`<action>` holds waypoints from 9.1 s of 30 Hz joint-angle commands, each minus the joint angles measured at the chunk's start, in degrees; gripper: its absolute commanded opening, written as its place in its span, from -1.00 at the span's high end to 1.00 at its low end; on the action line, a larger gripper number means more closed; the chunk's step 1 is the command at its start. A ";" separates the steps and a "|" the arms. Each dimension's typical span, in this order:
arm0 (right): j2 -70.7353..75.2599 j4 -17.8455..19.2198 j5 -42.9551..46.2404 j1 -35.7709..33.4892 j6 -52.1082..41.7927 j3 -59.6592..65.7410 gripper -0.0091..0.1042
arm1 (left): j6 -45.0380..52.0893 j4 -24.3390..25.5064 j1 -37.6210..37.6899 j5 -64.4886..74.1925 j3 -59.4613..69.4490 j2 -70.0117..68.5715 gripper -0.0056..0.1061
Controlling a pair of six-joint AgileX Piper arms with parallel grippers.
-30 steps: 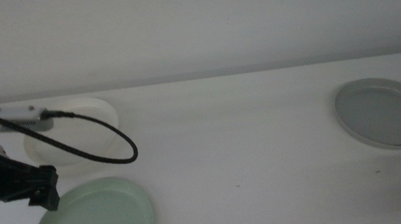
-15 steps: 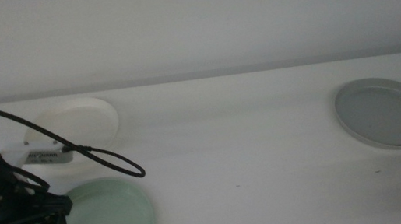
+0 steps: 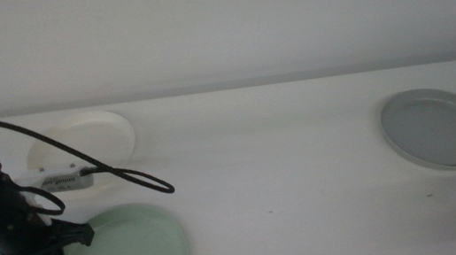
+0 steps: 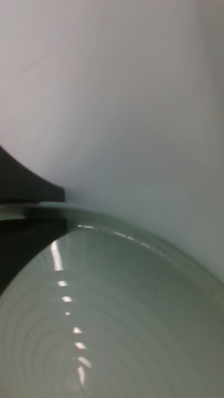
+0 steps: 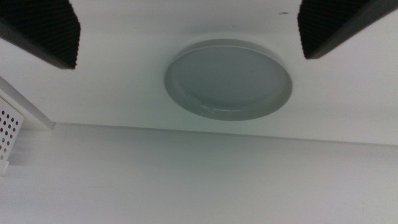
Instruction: Stack the three bowls on top of each other.
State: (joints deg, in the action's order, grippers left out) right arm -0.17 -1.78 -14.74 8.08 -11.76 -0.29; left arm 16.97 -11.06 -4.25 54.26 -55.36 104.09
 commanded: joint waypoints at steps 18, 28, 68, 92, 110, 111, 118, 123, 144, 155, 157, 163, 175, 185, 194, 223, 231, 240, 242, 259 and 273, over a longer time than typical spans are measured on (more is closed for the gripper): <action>2.22 0.39 0.64 -0.10 -0.10 2.56 -0.81 | -18.73 -0.44 19.71 20.92 -38.12 6.08 0.92; 2.22 0.39 0.64 -0.10 -0.10 2.56 -0.81 | -20.17 -6.56 22.03 20.92 -51.66 21.88 0.91; 2.22 0.39 0.64 -0.10 -0.10 2.56 -0.81 | -16.35 0.52 17.41 20.95 -54.62 17.35 -0.78; 2.22 0.39 0.64 -0.10 -0.10 2.56 -0.81 | -6.32 5.83 -4.81 2.08 -52.35 26.58 -0.78; 2.22 0.39 0.64 -0.10 -0.10 2.56 -0.81 | -9.33 8.07 -6.10 10.88 -52.35 28.88 0.93; 2.22 0.39 0.64 -0.10 -0.10 2.56 -0.81 | -9.47 8.54 -6.42 11.95 -52.35 27.57 0.93; 2.22 0.39 0.64 -0.10 -0.10 2.56 -0.81 | -14.47 6.22 -2.59 20.92 -51.02 12.17 0.93; 2.22 0.39 0.64 -0.10 -0.10 2.56 -0.81 | -18.66 3.56 8.52 17.85 -44.39 1.78 0.93; 2.22 0.39 0.64 -0.10 -0.10 2.56 -0.81 | -28.78 0.43 27.53 4.71 -40.88 13.57 0.92; 2.22 0.39 0.64 -0.10 -0.10 2.56 -0.81 | -28.38 0.20 27.53 2.57 -40.88 15.96 0.92; 2.22 0.39 0.64 -0.10 -0.10 2.56 -0.81 | -28.38 0.20 27.53 2.31 -40.88 16.25 0.92; 2.22 0.39 0.64 -0.10 -0.10 2.56 -0.81 | -28.17 0.06 27.53 1.63 -40.88 17.71 0.89; 2.22 0.39 0.64 -0.10 -0.10 2.56 -0.81 | -22.85 3.06 27.57 4.56 -40.88 9.64 -0.52; 2.22 0.39 0.64 -0.10 -0.10 2.56 -0.81 | -1.05 -14.27 24.77 8.43 -30.00 -18.54 -0.78; 2.22 0.39 0.64 -0.10 -0.10 2.56 -0.81 | 14.78 -33.48 12.79 5.98 -8.74 -33.26 -0.78; 2.22 0.39 0.64 -0.10 -0.10 2.56 -0.81 | -0.63 -12.68 23.20 1.12 -13.91 -33.39 -0.78; 2.22 0.39 0.64 -0.10 -0.10 2.56 -0.81 | -0.63 -12.79 23.20 2.60 -13.91 -33.39 -0.78; 2.22 -1.96 14.74 -0.10 3.19 2.56 -0.81 | -0.63 -12.79 23.20 2.22 -13.91 -33.28 -0.78; 2.22 -1.96 15.89 -0.10 3.19 2.45 -0.81 | -0.63 -12.79 23.20 2.22 -13.91 -33.28 -0.78; -32.13 -6.82 -31.28 -0.10 1.89 -39.37 -0.81 | -0.63 -12.58 23.20 3.30 -13.91 -33.28 -0.78; -61.56 -9.79 -49.32 -0.10 15.74 -54.88 -0.81 | -0.51 -9.66 23.20 3.64 -13.91 -33.28 -0.78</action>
State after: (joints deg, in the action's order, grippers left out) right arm -59.39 -12.05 -63.70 8.08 1.54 -54.77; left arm 16.78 -20.98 18.49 57.57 -68.95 71.05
